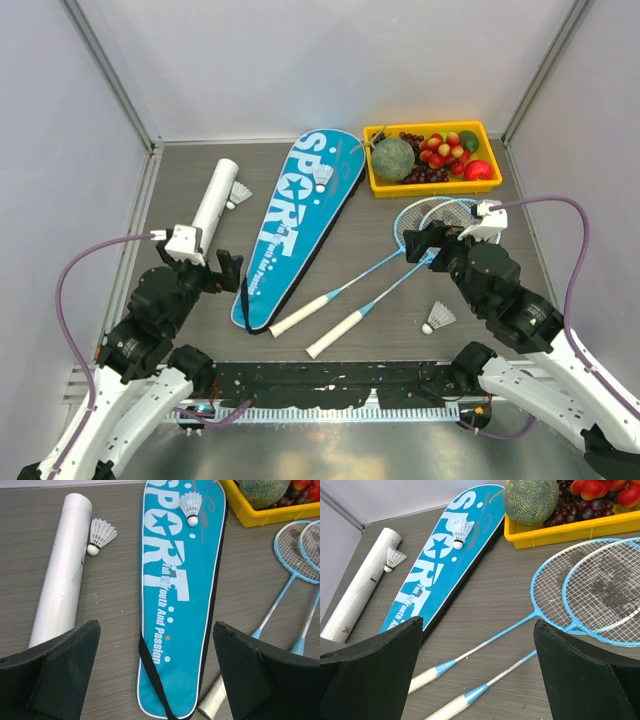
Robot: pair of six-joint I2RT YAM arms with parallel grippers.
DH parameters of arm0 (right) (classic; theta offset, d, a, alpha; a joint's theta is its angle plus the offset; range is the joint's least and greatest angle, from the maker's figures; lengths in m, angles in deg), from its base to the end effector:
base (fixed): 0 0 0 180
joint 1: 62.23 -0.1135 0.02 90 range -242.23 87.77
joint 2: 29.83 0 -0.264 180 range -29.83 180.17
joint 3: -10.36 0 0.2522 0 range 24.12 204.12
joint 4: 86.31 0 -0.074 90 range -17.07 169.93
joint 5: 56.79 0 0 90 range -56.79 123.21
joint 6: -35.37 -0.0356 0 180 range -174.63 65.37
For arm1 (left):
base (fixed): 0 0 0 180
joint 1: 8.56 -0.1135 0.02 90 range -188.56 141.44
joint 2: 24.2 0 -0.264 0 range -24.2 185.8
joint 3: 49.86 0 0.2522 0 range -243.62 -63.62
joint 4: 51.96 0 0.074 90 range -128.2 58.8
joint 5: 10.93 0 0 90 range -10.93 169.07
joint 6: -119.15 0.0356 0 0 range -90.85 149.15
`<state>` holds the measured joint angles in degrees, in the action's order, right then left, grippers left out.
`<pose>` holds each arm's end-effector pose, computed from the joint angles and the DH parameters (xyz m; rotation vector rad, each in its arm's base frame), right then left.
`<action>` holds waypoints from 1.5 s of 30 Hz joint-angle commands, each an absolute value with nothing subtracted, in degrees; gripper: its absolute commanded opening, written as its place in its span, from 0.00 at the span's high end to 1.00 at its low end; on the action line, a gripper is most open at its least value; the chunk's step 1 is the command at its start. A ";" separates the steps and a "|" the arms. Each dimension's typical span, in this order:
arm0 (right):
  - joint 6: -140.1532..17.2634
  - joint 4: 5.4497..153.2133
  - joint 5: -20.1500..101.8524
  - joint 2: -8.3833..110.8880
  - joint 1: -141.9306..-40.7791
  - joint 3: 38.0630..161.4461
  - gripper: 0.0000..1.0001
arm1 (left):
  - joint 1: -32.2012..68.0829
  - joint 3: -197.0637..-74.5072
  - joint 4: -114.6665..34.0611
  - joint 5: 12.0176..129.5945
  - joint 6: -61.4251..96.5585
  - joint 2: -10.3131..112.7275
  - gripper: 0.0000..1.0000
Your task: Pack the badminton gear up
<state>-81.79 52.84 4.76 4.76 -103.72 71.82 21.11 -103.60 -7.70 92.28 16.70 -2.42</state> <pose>0.1085 0.0733 0.3519 0.1271 1.7989 0.4093 0.0866 -0.0399 0.3218 0.1025 1.7882 -0.3235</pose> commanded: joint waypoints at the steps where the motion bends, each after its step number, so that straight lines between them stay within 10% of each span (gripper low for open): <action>1: -81.88 54.61 4.82 3.66 -103.54 73.34 0.05 | 21.32 -107.99 -9.37 96.81 19.30 1.19 0.03; 11: -79.77 58.22 8.16 -3.19 -103.62 69.83 0.05 | 16.26 -122.93 -5.41 120.72 34.41 29.38 0.01; 22: -78.36 62.43 15.98 -12.50 -103.62 64.82 0.05 | -3.45 -139.98 3.88 98.86 42.94 58.04 0.00; 45: -67.64 69.55 18.01 -16.12 -103.62 60.60 0.05 | -7.41 -151.24 10.05 93.83 44.26 86.27 0.00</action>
<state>-69.26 66.43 18.77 -16.05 -103.72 61.07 -5.75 -148.02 8.85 94.82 43.76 84.20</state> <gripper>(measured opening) 0.955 0.994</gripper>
